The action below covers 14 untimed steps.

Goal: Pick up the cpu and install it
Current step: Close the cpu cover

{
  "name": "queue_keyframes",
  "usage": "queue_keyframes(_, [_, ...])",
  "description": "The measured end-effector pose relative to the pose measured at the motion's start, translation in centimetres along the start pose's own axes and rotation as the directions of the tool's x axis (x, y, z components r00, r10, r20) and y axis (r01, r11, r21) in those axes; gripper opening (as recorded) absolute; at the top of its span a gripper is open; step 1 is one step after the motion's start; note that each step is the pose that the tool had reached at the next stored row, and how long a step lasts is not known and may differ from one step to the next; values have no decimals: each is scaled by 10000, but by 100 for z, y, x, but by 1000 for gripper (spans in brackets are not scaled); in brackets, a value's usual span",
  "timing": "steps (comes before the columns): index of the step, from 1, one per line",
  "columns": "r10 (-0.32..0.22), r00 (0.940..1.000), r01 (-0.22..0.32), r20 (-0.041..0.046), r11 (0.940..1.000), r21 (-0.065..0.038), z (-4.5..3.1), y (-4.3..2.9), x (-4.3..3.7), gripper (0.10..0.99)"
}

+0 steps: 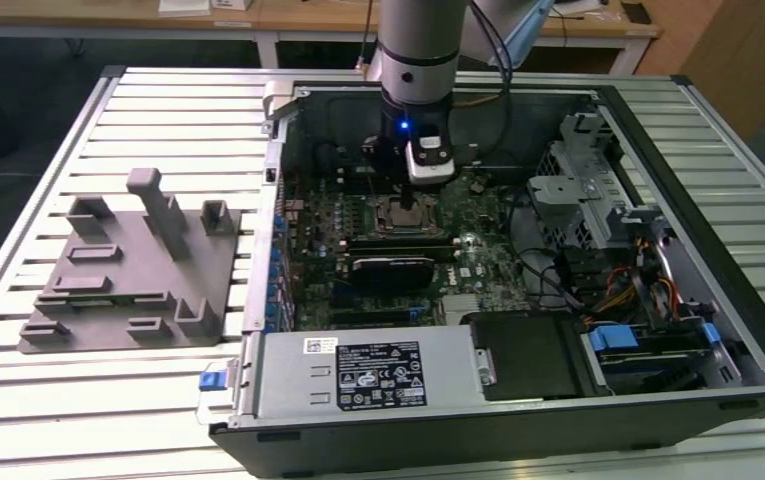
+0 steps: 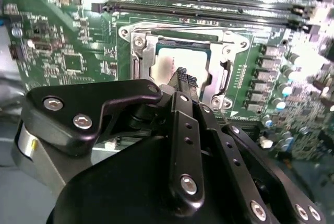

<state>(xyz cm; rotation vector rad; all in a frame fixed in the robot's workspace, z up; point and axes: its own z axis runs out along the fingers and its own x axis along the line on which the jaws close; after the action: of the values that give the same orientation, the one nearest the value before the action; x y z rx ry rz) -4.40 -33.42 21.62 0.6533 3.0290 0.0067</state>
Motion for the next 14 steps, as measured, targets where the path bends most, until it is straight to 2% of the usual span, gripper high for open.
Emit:
queue_keyframes(4, [-734,9973,734,-3,9973,-18,3,0,0,106])
queue_keyframes(7, [-1272,9919,1272,-6,9919,-31,5,0,0,106])
queue_keyframes(11, [-1996,9799,1996,-7,9799,-50,7,0,0,106])
queue_keyframes(14, [-2523,9676,2523,-7,9676,-64,9,0,0,106])
